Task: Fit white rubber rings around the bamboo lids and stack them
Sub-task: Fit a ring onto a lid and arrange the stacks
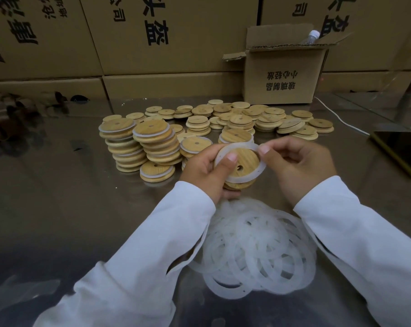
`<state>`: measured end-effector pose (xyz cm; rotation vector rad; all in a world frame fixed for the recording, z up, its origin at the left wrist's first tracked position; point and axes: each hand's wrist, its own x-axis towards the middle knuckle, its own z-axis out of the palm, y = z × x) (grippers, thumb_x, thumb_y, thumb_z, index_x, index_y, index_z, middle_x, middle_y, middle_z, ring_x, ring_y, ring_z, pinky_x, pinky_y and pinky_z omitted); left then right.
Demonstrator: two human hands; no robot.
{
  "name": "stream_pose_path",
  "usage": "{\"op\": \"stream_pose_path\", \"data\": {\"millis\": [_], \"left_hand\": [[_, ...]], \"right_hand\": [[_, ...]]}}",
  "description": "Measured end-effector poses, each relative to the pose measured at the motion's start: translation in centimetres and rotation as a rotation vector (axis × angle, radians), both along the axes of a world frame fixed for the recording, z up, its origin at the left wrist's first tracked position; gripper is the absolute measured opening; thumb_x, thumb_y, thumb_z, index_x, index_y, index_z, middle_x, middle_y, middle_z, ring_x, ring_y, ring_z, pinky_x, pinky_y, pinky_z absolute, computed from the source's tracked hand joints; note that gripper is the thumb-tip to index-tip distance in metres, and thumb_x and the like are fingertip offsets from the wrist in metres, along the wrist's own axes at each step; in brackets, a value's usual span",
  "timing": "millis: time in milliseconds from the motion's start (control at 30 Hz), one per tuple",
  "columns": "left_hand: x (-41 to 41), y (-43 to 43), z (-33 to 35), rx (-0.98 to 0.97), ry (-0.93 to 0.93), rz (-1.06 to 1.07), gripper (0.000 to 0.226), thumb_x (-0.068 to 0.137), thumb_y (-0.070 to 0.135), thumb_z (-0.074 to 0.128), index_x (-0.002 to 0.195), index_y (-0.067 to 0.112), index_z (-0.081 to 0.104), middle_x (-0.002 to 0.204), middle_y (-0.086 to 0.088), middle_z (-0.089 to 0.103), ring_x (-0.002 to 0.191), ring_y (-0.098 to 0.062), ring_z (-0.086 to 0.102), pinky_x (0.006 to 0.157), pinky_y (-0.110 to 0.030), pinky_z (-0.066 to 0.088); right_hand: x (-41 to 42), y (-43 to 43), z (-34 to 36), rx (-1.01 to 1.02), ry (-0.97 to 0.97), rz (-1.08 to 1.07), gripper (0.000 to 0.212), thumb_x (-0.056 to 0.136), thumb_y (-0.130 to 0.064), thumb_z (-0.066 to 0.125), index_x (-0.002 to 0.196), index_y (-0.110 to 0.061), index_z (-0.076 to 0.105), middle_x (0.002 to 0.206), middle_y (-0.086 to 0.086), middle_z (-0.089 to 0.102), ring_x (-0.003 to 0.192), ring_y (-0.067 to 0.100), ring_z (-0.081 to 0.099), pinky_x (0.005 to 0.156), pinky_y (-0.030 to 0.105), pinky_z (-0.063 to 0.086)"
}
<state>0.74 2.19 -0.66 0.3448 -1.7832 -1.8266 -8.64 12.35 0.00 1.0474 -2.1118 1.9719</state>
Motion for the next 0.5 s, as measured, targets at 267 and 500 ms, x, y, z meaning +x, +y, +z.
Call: {"op": "stream_pose_path", "data": {"millis": [267, 500], "left_hand": [[0.16, 0.06, 0.23, -0.001, -0.002, 0.032, 0.012, 0.092, 0.017, 0.052, 0.097, 0.021, 0.062, 0.094, -0.009, 0.065, 0.086, -0.027, 0.065, 0.053, -0.029, 0.058], [0.28, 0.0, 0.21, -0.003, 0.052, 0.033, 0.011, 0.091, 0.017, 0.053, 0.095, 0.022, 0.062, 0.086, -0.003, 0.066, 0.077, -0.02, 0.067, 0.053, -0.029, 0.057]], "right_hand": [[-0.03, -0.06, -0.19, 0.003, 0.042, 0.013, 0.024, 0.082, -0.013, 0.065, 0.067, -0.032, 0.063, 0.066, -0.015, 0.063, 0.061, -0.005, 0.056, 0.061, 0.004, 0.043], [0.04, -0.08, -0.05, -0.027, -0.01, 0.042, 0.024, 0.079, -0.014, 0.068, 0.062, -0.03, 0.065, 0.06, -0.02, 0.064, 0.058, -0.004, 0.058, 0.057, 0.004, 0.042]]}}
